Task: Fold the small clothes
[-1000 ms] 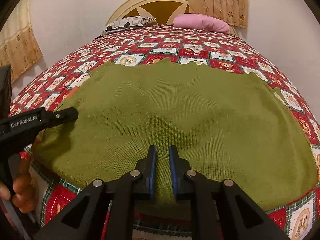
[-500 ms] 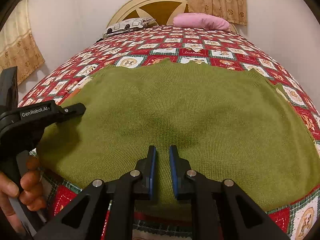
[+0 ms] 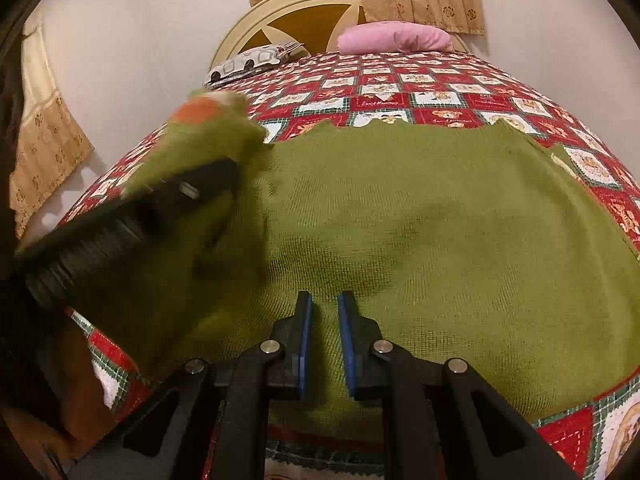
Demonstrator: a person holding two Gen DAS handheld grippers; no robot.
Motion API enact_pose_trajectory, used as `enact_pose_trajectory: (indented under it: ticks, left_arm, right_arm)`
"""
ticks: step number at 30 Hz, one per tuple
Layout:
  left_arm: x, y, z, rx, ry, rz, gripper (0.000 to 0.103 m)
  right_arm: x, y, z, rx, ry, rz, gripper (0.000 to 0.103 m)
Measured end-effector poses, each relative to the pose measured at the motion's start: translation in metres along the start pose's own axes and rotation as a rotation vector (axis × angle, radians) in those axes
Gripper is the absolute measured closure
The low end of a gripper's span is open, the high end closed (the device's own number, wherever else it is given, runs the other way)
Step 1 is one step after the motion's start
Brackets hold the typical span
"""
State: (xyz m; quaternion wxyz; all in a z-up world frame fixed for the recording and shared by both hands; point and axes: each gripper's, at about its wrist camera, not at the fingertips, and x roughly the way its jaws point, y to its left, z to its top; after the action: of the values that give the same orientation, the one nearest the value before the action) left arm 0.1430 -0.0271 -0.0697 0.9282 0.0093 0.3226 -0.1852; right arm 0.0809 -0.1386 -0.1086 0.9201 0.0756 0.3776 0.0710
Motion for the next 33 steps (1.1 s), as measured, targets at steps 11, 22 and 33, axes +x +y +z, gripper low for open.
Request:
enact_pose_trajectory:
  ticks: [11,22,33]
  left_arm:
    - [0.002,-0.001,-0.011,-0.021,0.019,-0.052,0.079]
    - [0.001,-0.007,-0.015,-0.012,0.004,-0.045,0.079]
    - [-0.001,-0.006,-0.016,-0.041,0.001,-0.078,0.079]
  right_arm:
    - [-0.026,-0.036,0.014,0.170,-0.076,0.109,0.089]
    - [0.039,-0.011,0.125,0.070,0.094,0.412,0.030]
    - [0.098,0.028,0.128,-0.122,0.160,0.321,0.079]
